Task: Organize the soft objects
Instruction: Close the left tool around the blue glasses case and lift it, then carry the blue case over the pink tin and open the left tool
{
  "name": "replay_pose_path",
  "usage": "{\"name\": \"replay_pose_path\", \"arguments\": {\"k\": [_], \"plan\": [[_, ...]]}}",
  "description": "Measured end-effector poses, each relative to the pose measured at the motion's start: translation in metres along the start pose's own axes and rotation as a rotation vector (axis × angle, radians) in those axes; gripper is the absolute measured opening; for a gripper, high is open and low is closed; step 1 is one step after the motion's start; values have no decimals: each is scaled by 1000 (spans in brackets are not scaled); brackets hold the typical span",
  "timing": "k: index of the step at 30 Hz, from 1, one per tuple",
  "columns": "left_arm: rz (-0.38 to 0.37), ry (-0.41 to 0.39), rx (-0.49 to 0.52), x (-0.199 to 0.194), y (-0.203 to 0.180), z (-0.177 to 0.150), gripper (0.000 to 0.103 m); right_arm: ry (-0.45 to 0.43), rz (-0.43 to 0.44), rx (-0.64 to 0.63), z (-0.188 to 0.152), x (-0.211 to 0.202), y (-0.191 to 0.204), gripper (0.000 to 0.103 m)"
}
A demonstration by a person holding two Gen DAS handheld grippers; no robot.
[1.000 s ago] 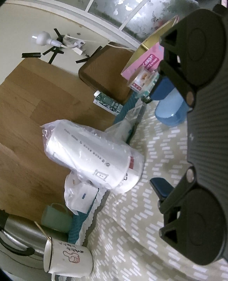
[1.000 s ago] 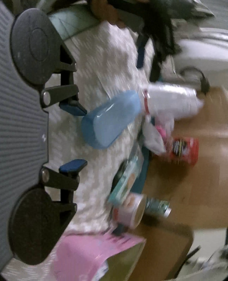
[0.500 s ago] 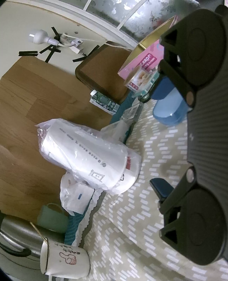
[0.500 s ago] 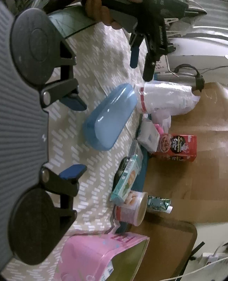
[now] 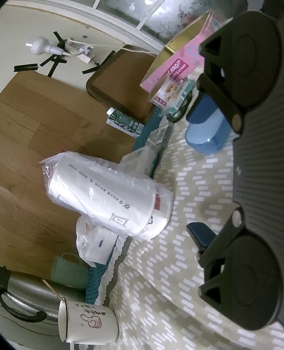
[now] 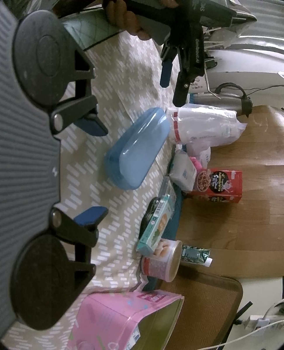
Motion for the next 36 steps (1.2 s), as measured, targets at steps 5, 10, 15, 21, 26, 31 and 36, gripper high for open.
{"name": "replay_pose_path", "arguments": {"k": [5, 10, 15, 21, 26, 31, 36], "plan": [[-3, -7, 13, 0, -2, 0, 102, -5, 10, 21, 1, -1, -2, 73], [-8, 15, 25, 2, -4, -1, 102, -2, 21, 28, 1, -1, -2, 73], [-82, 36, 9, 2, -11, 3, 102, 9, 30, 30, 1, 1, -1, 73], [-114, 88, 56, 19, -31, 2, 102, 40, 51, 20, 3, 8, 0, 73], [-123, 164, 78, 44, -47, -4, 98, 37, 46, -37, 14, 20, 1, 73], [-89, 180, 143, 45, -68, -15, 88, 56, 71, -81, 22, 41, 8, 71], [-150, 144, 120, 32, -89, 4, 88, -21, 32, -111, 29, 21, 8, 71]]}}
Point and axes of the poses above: each gripper's, at about its wrist camera, not at the fingertips, and x roughly the way its jaws point, y to its left, z to its top, the point moved 7 cm from there along x, roughly the way its jaws point, and after that the axes turned 3 degrees about -x, right-handed, at the moved point
